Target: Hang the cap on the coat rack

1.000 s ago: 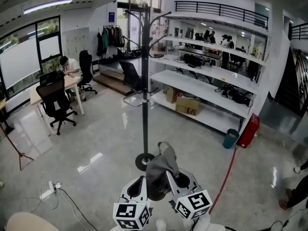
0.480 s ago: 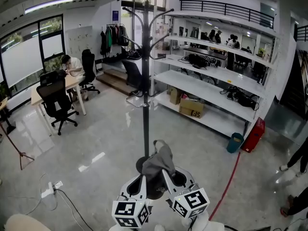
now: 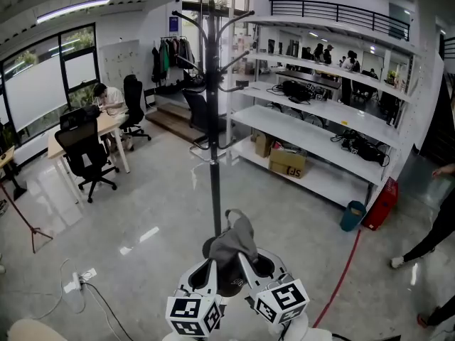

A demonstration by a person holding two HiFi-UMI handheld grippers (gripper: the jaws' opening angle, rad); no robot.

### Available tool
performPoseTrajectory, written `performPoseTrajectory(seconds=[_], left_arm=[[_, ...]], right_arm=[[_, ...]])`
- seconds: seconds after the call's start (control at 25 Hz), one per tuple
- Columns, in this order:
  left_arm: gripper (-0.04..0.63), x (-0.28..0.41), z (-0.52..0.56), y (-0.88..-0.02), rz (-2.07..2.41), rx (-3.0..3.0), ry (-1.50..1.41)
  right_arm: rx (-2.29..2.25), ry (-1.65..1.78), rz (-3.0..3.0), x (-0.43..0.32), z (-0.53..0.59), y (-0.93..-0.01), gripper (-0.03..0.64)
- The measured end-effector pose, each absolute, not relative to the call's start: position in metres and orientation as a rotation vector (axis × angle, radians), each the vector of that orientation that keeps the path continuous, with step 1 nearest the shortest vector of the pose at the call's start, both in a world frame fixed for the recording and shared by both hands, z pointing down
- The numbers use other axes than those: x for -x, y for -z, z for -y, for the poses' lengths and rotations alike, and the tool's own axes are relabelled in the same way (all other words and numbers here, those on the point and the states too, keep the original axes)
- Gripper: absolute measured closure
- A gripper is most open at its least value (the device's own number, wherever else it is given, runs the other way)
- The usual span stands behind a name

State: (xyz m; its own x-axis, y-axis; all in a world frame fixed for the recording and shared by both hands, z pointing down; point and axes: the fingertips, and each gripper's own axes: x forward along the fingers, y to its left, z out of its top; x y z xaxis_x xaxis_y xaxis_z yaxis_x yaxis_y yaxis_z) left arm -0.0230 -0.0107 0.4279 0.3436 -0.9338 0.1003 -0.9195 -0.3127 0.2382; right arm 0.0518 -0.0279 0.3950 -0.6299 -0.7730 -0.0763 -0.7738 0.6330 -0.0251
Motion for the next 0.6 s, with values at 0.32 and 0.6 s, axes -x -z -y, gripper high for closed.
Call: performPoseTrajectory(seconds=[0.32, 0.6], left_arm=[[0.595, 0.024, 0.035, -0.434, 1.702, -2.31, 0.079], [0.595, 0.015, 0.054, -0.442, 1.673, -2.295, 0.071]], right_arm=[[1.264, 0.016, -2.793, -0.053, 0.054, -0.402, 0.572], [1.26, 0.034, -2.805, -0.059, 0.071, -0.409, 0.572]])
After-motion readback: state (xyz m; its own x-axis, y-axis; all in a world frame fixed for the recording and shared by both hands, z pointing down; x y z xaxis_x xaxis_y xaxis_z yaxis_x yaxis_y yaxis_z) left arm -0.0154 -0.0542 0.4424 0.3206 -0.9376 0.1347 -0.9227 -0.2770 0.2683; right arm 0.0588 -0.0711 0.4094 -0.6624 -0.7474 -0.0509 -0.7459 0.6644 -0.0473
